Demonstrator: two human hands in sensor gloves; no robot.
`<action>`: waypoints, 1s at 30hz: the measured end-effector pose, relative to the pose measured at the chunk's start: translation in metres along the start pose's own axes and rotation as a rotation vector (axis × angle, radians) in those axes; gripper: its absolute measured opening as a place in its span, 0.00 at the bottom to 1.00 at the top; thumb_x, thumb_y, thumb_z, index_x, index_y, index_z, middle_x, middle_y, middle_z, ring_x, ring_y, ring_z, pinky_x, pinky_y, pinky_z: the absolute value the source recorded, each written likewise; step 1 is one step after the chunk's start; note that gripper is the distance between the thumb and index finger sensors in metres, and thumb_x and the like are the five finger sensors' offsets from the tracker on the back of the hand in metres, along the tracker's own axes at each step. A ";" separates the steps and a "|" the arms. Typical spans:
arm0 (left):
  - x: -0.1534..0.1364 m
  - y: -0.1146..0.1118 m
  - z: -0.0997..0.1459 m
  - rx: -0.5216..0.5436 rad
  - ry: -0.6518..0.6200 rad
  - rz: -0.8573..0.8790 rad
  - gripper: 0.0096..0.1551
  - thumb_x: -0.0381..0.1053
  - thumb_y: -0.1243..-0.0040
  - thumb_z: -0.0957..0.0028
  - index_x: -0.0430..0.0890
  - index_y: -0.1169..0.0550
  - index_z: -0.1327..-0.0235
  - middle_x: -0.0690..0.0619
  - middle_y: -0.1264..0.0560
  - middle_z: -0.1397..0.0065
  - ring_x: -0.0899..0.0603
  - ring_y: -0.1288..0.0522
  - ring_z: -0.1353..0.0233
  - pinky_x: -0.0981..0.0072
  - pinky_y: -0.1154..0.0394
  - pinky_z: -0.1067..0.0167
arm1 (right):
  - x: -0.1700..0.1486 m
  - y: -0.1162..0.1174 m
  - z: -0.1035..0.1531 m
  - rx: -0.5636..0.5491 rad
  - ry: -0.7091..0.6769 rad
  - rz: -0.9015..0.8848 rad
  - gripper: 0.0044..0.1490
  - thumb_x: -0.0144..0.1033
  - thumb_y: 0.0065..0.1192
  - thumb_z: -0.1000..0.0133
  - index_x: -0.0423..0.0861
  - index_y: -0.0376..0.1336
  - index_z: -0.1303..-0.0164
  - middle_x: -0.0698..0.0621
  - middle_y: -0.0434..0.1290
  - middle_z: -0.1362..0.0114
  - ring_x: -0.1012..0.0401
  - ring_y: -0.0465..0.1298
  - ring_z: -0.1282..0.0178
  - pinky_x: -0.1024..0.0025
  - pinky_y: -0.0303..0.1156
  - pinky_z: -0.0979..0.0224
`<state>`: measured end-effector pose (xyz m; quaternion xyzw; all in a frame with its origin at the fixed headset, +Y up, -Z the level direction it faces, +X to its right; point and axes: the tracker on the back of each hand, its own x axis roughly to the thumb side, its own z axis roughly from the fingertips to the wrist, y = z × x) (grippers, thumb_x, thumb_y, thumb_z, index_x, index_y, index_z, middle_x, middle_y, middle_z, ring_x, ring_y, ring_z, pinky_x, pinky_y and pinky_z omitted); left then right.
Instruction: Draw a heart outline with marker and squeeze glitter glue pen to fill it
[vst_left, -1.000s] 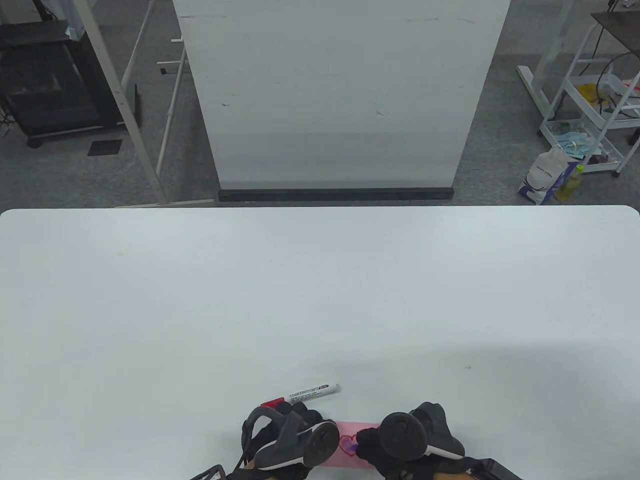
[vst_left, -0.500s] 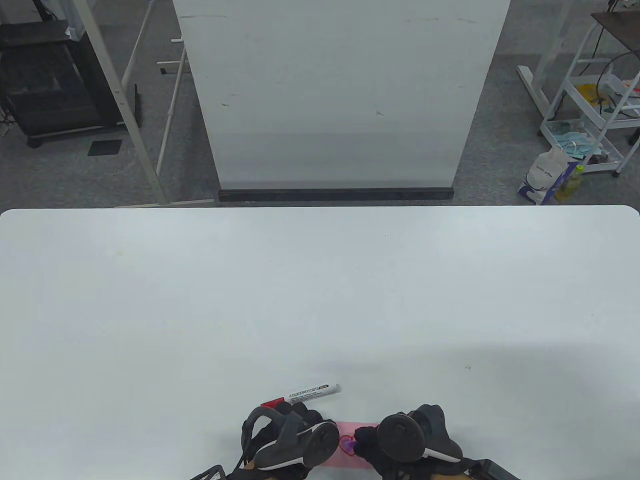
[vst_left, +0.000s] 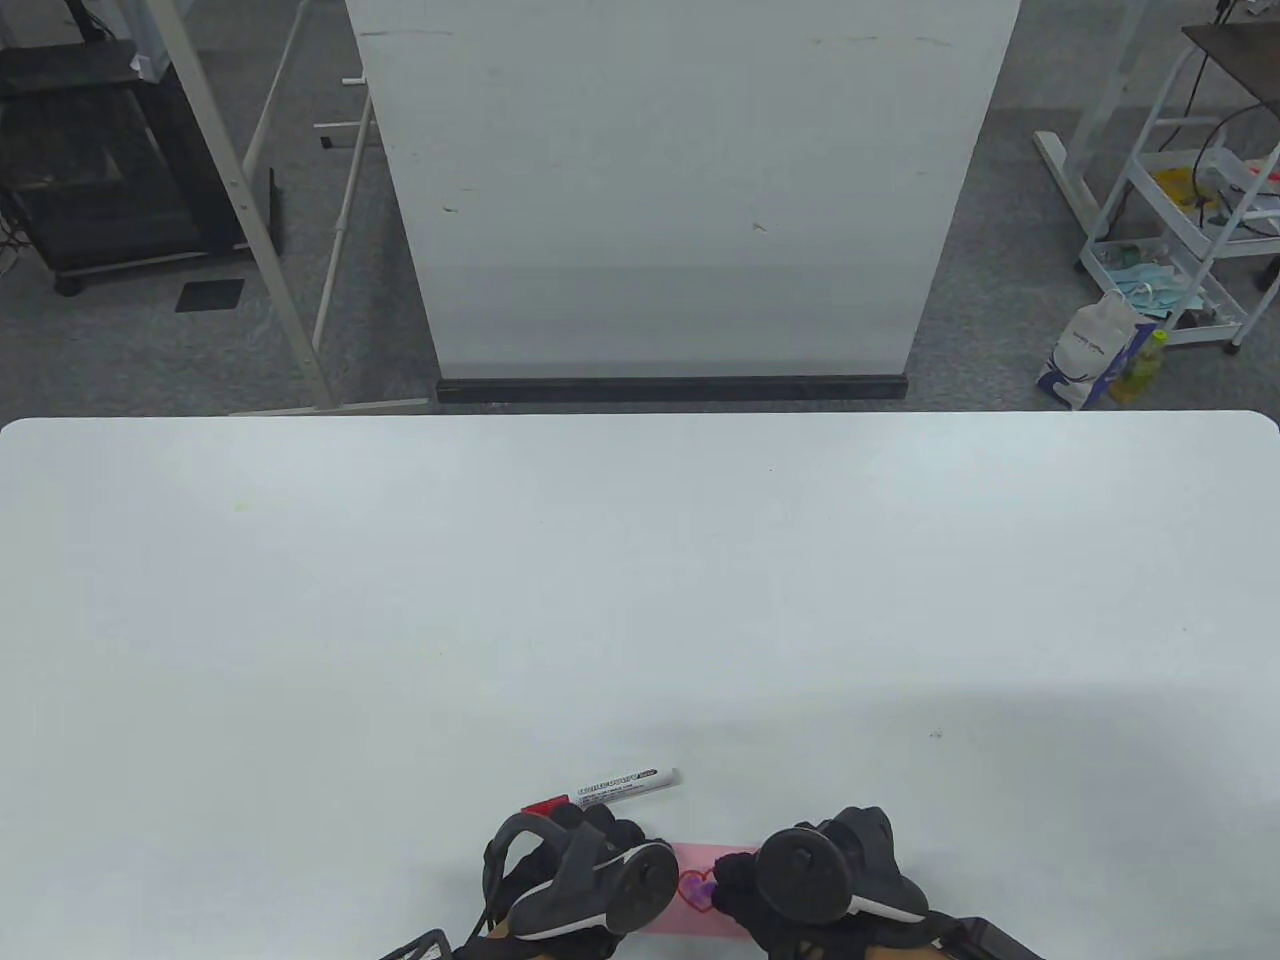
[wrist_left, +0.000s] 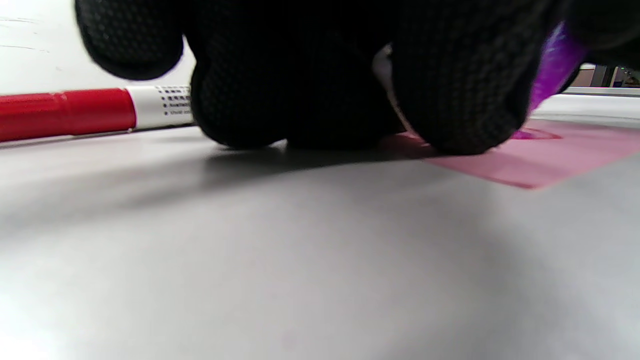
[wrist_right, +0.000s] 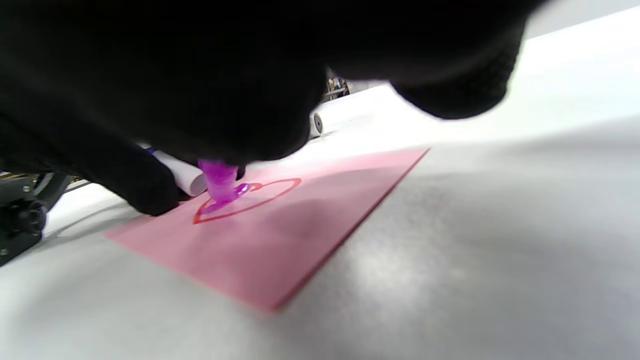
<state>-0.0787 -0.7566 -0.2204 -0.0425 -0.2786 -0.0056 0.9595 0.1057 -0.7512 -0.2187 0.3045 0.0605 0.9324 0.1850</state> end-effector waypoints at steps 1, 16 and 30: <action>0.000 0.000 0.000 0.000 0.000 0.000 0.24 0.58 0.28 0.58 0.55 0.16 0.47 0.54 0.14 0.49 0.42 0.17 0.48 0.39 0.27 0.39 | 0.000 0.000 0.000 0.009 -0.004 -0.004 0.25 0.46 0.72 0.56 0.40 0.80 0.62 0.56 0.84 0.87 0.64 0.80 0.92 0.62 0.84 0.52; 0.000 0.000 0.000 0.000 -0.001 0.000 0.24 0.58 0.28 0.58 0.55 0.16 0.47 0.54 0.14 0.49 0.42 0.17 0.48 0.39 0.27 0.39 | -0.001 -0.002 0.001 0.029 -0.007 0.011 0.25 0.46 0.72 0.56 0.40 0.80 0.62 0.56 0.84 0.87 0.64 0.80 0.92 0.62 0.83 0.52; 0.000 0.000 0.000 0.000 -0.001 0.000 0.24 0.58 0.28 0.58 0.55 0.16 0.47 0.54 0.14 0.49 0.42 0.17 0.48 0.39 0.27 0.39 | -0.004 -0.001 0.001 0.043 -0.027 -0.024 0.25 0.46 0.72 0.56 0.40 0.80 0.62 0.55 0.84 0.87 0.63 0.80 0.92 0.61 0.83 0.52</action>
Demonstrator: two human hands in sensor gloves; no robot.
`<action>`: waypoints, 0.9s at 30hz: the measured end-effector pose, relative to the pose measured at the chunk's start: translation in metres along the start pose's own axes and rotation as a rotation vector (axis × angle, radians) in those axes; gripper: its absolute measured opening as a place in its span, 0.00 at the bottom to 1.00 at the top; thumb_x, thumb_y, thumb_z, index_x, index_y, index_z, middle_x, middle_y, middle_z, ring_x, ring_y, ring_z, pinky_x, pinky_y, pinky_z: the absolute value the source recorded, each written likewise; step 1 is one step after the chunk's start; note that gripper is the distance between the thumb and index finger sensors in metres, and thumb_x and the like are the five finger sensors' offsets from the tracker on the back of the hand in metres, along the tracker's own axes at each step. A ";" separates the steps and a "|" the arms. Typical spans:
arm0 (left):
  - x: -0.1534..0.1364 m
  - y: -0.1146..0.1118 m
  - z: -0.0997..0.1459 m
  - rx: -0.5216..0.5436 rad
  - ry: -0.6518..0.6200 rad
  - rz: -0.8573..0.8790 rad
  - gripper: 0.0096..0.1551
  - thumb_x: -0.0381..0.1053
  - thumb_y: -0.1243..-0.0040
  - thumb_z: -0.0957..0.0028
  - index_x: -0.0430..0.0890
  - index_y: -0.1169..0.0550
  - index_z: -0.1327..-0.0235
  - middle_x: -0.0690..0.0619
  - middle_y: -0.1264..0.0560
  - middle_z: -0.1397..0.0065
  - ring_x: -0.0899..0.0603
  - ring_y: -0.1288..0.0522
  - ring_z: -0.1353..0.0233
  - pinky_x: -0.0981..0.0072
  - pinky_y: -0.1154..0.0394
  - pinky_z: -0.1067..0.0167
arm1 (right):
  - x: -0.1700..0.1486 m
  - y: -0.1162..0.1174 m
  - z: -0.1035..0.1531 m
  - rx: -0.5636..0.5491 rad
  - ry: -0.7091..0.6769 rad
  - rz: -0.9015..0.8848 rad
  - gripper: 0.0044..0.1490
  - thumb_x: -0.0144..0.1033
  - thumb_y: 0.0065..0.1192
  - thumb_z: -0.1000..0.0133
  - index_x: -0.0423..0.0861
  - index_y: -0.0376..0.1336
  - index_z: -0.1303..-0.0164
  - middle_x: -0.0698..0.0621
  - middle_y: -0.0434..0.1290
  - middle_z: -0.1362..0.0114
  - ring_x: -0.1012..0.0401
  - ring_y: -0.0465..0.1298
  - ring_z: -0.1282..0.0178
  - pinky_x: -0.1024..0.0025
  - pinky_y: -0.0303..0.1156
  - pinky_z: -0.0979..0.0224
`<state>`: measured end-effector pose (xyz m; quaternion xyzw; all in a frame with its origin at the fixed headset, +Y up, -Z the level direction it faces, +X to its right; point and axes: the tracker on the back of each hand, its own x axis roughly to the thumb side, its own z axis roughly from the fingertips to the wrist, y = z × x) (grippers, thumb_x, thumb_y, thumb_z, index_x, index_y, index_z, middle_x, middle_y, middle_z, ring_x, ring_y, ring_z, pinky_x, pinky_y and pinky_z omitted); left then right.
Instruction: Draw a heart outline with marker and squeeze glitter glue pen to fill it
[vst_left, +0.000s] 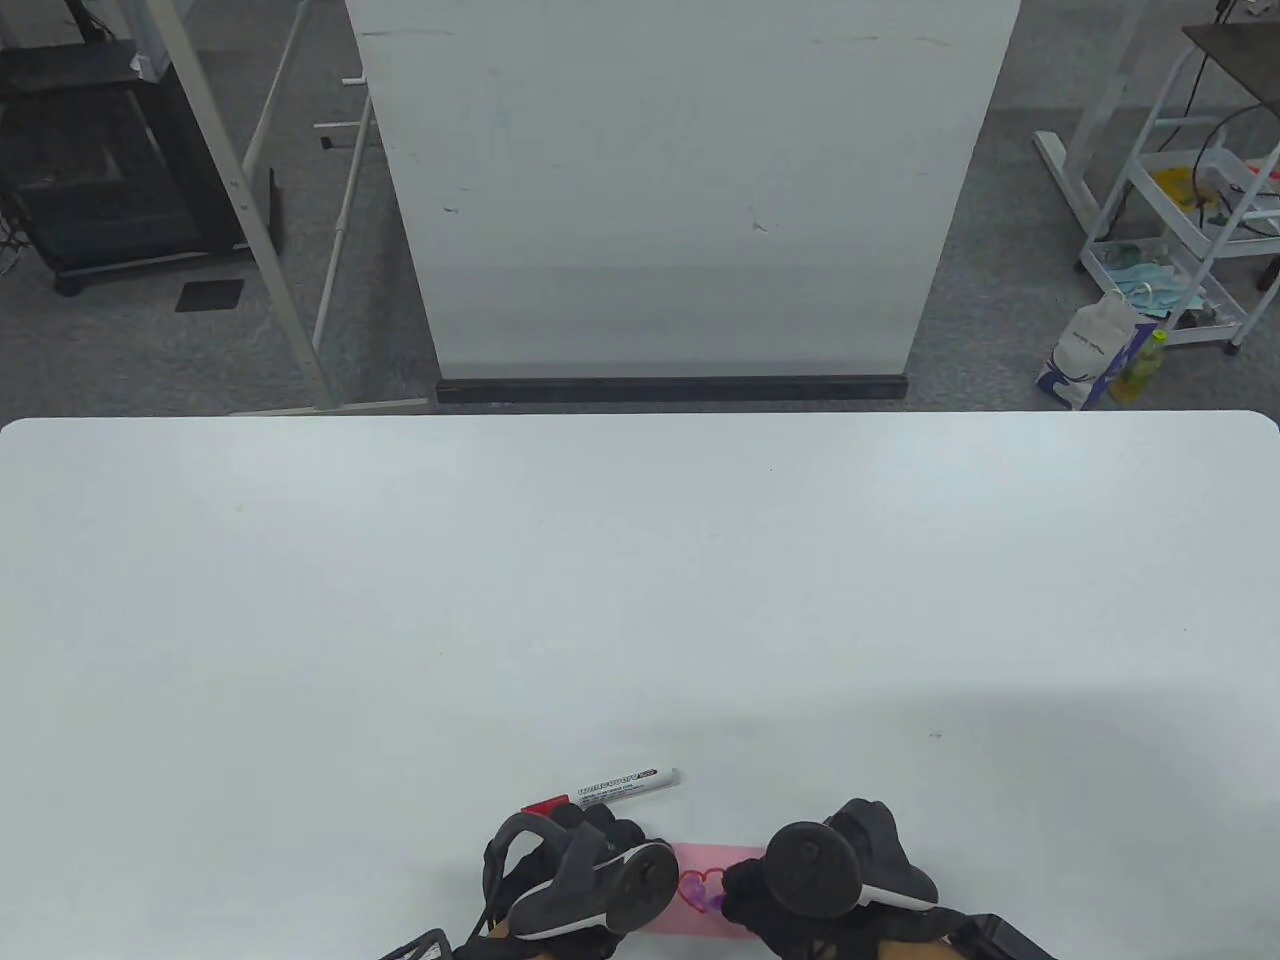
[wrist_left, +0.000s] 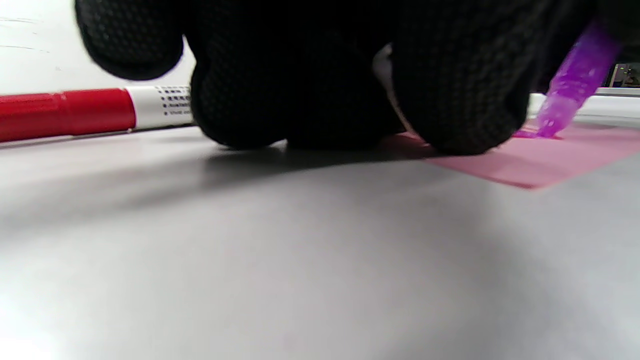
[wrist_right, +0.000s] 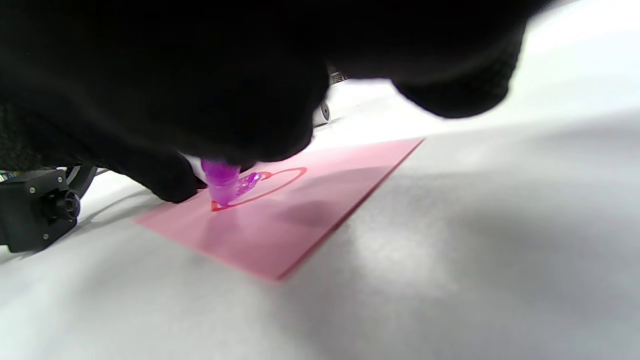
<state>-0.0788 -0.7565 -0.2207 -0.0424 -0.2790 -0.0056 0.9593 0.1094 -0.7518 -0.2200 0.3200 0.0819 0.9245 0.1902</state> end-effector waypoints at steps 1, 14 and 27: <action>0.000 0.000 0.000 0.000 0.000 0.000 0.24 0.58 0.28 0.58 0.55 0.16 0.47 0.54 0.14 0.49 0.42 0.17 0.48 0.39 0.26 0.39 | 0.000 -0.001 0.000 -0.004 0.004 0.012 0.25 0.46 0.72 0.56 0.40 0.80 0.61 0.55 0.85 0.87 0.64 0.80 0.92 0.62 0.83 0.52; 0.000 0.000 0.000 0.000 0.000 -0.001 0.24 0.58 0.28 0.58 0.55 0.16 0.47 0.54 0.14 0.49 0.42 0.17 0.48 0.39 0.26 0.39 | 0.000 -0.002 0.000 -0.057 0.026 0.058 0.25 0.46 0.71 0.56 0.40 0.80 0.61 0.55 0.85 0.86 0.63 0.81 0.92 0.62 0.83 0.52; 0.000 0.000 0.000 0.000 0.000 -0.001 0.24 0.58 0.28 0.58 0.55 0.16 0.47 0.54 0.14 0.49 0.42 0.17 0.48 0.39 0.26 0.39 | 0.001 -0.002 -0.001 -0.075 0.048 0.088 0.26 0.46 0.71 0.55 0.40 0.80 0.61 0.56 0.85 0.86 0.64 0.81 0.92 0.62 0.83 0.52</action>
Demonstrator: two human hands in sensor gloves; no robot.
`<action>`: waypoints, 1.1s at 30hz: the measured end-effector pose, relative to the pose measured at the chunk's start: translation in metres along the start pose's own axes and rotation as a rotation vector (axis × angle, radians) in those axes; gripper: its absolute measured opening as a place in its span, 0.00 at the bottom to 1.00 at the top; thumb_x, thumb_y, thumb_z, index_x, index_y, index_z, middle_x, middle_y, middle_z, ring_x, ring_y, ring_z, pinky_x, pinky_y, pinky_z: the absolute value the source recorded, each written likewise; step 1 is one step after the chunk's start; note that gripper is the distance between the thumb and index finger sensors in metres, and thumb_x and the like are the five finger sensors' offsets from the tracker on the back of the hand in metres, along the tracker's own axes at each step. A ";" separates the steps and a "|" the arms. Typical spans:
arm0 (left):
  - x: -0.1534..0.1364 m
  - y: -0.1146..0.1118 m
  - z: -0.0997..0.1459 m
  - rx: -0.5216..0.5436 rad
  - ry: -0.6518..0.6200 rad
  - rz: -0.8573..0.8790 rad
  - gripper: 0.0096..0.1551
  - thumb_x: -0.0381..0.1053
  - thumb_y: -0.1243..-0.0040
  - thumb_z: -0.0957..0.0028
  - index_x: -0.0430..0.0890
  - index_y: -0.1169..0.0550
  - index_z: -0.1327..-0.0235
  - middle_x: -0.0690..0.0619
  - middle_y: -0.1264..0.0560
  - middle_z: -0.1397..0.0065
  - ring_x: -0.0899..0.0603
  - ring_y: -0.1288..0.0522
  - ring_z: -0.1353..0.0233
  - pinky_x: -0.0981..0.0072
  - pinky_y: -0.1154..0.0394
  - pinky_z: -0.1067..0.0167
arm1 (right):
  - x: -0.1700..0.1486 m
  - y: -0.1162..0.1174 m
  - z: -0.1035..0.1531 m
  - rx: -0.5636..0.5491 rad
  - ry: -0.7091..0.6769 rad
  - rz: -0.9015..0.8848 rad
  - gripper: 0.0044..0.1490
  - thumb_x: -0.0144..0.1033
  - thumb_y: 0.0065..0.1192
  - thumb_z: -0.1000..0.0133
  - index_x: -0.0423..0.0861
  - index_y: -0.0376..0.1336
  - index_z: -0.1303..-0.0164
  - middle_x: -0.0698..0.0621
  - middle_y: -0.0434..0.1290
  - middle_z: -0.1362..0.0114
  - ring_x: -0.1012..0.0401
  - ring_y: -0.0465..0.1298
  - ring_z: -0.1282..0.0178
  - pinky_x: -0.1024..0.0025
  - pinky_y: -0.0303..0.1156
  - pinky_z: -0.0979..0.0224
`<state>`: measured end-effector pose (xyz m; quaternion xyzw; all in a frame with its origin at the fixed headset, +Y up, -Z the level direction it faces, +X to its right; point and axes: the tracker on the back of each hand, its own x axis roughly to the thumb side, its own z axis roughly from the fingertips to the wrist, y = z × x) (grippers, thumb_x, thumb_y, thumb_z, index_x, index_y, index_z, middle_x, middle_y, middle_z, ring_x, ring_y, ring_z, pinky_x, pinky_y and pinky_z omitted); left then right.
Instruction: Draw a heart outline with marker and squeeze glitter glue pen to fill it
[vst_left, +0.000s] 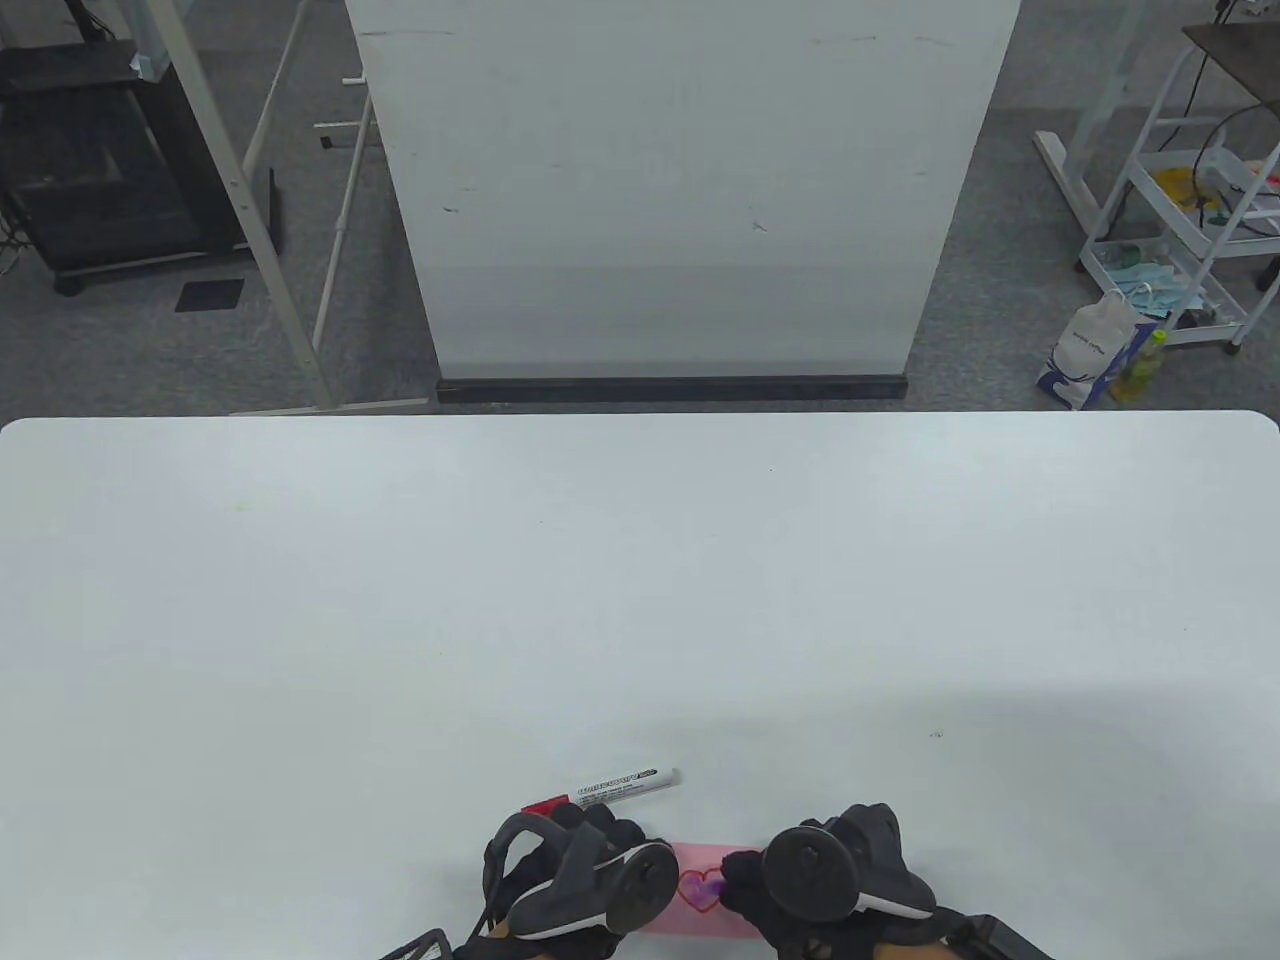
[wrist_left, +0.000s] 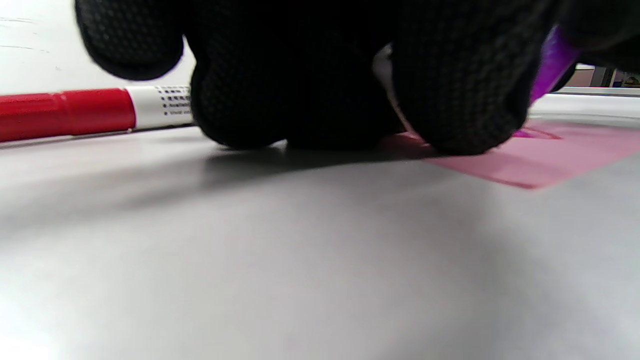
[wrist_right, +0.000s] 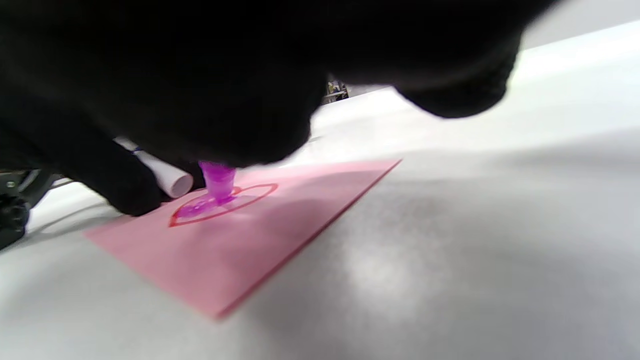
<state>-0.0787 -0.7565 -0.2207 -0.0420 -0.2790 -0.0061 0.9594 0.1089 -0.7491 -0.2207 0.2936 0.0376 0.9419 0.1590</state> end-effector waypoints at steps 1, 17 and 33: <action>0.000 0.000 0.000 0.000 0.000 0.000 0.25 0.58 0.28 0.58 0.55 0.16 0.47 0.54 0.14 0.49 0.42 0.17 0.48 0.39 0.27 0.39 | 0.000 -0.001 0.000 0.004 -0.005 0.006 0.25 0.46 0.71 0.55 0.40 0.80 0.61 0.56 0.85 0.86 0.64 0.81 0.92 0.62 0.83 0.52; 0.000 0.000 0.000 -0.001 0.000 0.003 0.25 0.58 0.28 0.58 0.55 0.16 0.47 0.54 0.14 0.49 0.42 0.17 0.48 0.39 0.27 0.39 | 0.003 0.005 0.000 -0.038 -0.009 -0.001 0.26 0.47 0.70 0.55 0.40 0.79 0.60 0.56 0.85 0.86 0.64 0.81 0.91 0.62 0.84 0.52; 0.000 0.000 0.000 -0.001 0.000 0.002 0.24 0.58 0.28 0.58 0.55 0.16 0.47 0.54 0.14 0.49 0.42 0.17 0.48 0.39 0.26 0.40 | -0.001 -0.001 0.001 0.042 -0.018 -0.023 0.26 0.46 0.71 0.56 0.39 0.80 0.62 0.56 0.84 0.87 0.64 0.80 0.93 0.62 0.84 0.53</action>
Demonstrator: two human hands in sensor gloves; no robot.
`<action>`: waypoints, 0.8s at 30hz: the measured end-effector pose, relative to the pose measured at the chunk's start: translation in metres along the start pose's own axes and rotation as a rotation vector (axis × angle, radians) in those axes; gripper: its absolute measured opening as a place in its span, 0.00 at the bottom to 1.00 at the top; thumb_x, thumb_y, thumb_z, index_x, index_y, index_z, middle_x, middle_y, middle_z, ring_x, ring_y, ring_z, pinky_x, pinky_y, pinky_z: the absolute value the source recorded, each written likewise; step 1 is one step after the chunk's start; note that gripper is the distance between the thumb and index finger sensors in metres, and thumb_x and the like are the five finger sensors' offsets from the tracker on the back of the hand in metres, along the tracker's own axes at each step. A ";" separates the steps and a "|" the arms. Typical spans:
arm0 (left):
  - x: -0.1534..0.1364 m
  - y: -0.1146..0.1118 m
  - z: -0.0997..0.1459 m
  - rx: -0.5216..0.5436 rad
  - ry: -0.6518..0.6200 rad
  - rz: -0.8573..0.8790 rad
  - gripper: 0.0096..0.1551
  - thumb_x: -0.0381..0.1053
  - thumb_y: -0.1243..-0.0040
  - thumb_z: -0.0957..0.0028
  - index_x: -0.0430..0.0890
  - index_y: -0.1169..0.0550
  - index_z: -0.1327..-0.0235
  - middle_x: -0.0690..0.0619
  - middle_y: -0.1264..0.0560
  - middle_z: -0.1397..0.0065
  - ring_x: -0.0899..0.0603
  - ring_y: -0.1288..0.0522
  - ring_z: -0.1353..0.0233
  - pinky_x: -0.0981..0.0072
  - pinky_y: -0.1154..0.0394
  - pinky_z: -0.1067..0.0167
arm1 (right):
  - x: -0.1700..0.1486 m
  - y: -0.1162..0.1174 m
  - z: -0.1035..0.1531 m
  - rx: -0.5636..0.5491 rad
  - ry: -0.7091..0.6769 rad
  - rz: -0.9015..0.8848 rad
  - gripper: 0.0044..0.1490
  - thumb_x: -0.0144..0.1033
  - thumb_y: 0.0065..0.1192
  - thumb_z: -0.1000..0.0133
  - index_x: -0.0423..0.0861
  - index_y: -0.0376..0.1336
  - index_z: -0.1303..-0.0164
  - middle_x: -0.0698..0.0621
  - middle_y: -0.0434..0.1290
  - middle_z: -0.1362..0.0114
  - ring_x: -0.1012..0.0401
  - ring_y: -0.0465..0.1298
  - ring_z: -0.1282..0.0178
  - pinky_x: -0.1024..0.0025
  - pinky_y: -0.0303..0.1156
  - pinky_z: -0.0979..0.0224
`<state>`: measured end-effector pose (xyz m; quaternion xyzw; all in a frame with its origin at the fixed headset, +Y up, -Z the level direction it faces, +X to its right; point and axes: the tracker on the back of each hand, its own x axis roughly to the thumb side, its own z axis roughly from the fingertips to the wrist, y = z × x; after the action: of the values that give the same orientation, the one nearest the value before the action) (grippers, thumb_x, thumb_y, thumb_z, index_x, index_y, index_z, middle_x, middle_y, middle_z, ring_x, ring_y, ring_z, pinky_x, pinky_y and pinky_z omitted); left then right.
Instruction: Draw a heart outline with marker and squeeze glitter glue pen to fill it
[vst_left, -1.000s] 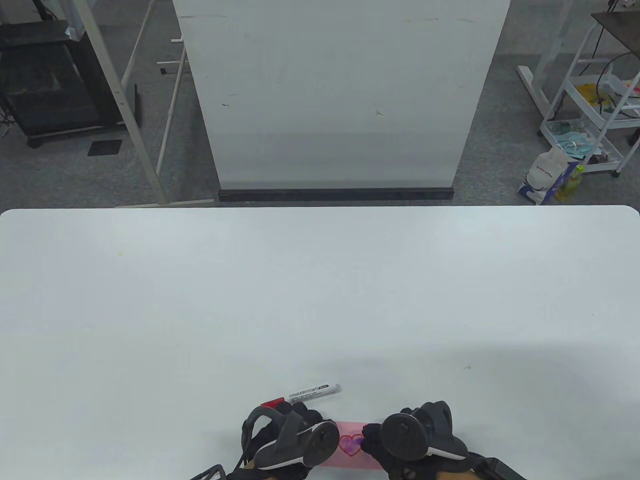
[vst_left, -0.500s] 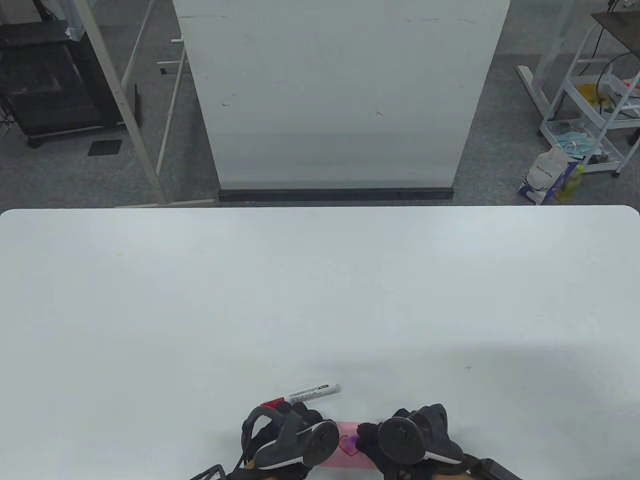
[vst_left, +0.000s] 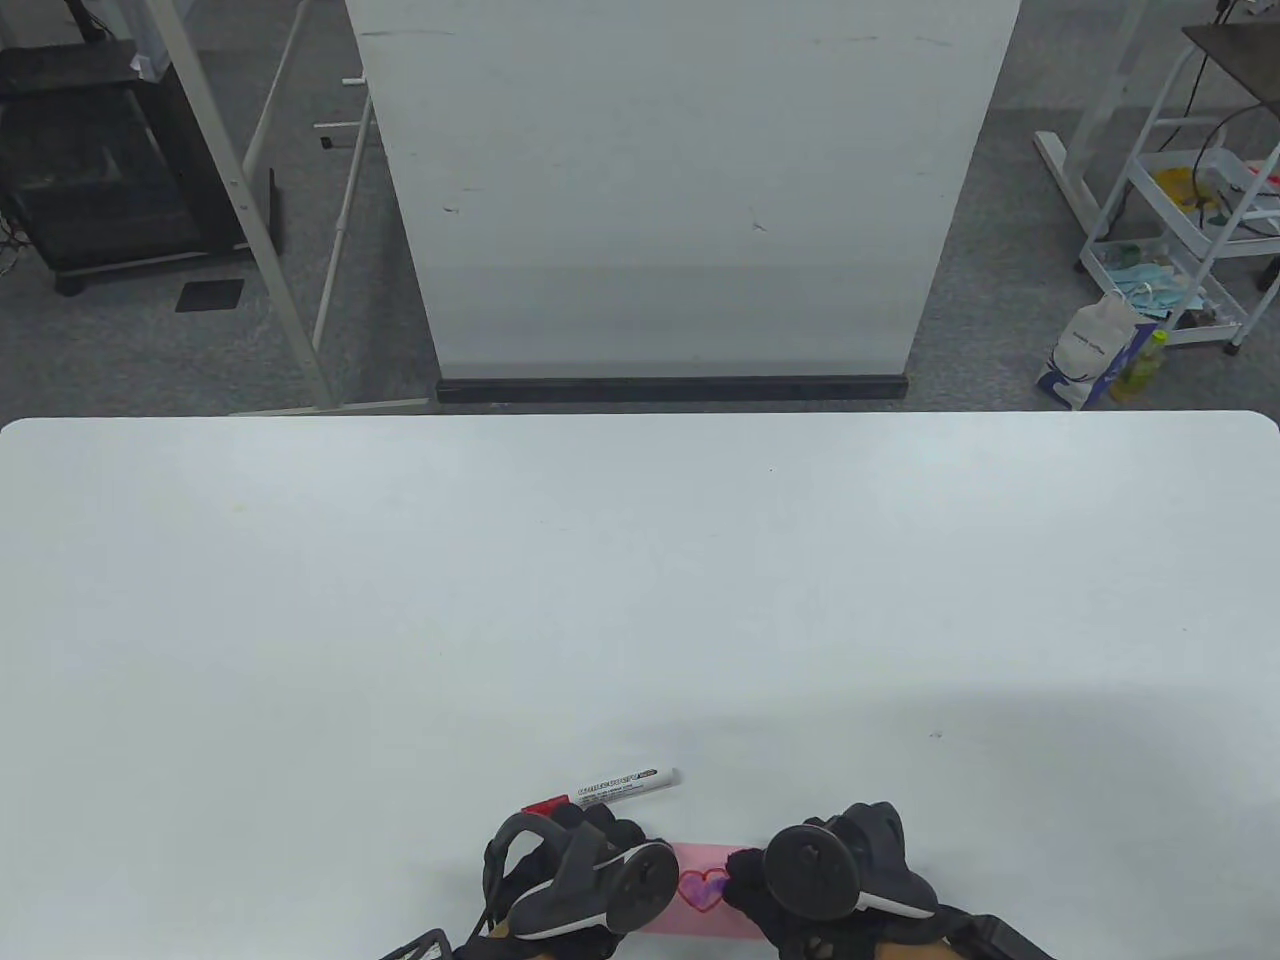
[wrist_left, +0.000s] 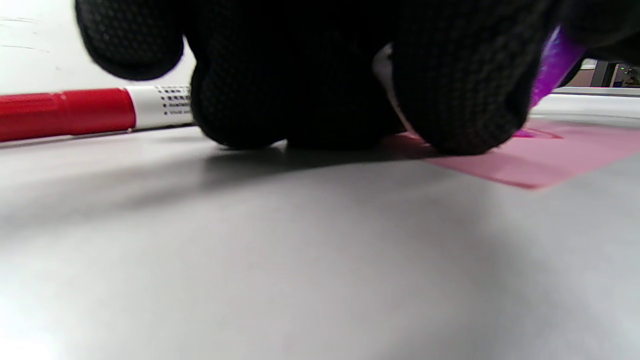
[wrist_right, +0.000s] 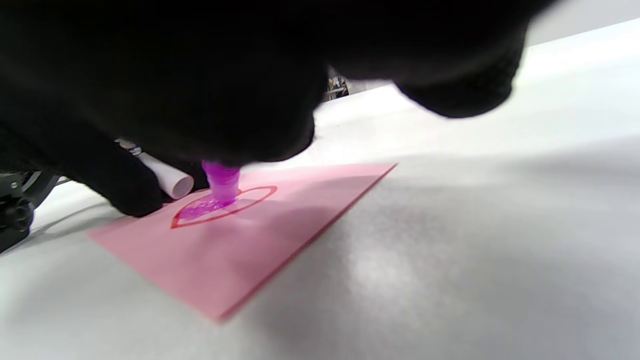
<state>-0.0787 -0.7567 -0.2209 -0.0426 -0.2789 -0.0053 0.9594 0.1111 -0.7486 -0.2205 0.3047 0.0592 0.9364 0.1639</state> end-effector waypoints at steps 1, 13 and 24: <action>0.000 0.000 0.000 0.000 0.000 0.001 0.25 0.58 0.28 0.58 0.55 0.16 0.47 0.54 0.14 0.49 0.42 0.17 0.48 0.39 0.26 0.39 | 0.000 0.000 0.000 0.016 -0.009 -0.014 0.26 0.46 0.71 0.56 0.39 0.80 0.62 0.56 0.84 0.87 0.64 0.80 0.93 0.62 0.84 0.53; 0.000 0.000 0.000 0.000 0.000 0.000 0.24 0.58 0.28 0.58 0.55 0.16 0.47 0.54 0.14 0.49 0.42 0.17 0.48 0.39 0.26 0.40 | 0.000 0.004 0.001 0.033 -0.026 -0.056 0.26 0.46 0.71 0.56 0.39 0.80 0.62 0.55 0.84 0.87 0.64 0.80 0.93 0.62 0.84 0.53; 0.000 0.000 0.000 0.000 0.000 0.001 0.24 0.58 0.28 0.58 0.55 0.16 0.47 0.54 0.14 0.49 0.42 0.17 0.48 0.39 0.26 0.40 | 0.001 0.005 0.001 0.025 -0.044 -0.041 0.26 0.46 0.71 0.56 0.39 0.80 0.62 0.56 0.84 0.87 0.64 0.80 0.93 0.63 0.84 0.53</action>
<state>-0.0784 -0.7564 -0.2211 -0.0427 -0.2786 -0.0048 0.9594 0.1097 -0.7524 -0.2179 0.3259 0.0736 0.9251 0.1805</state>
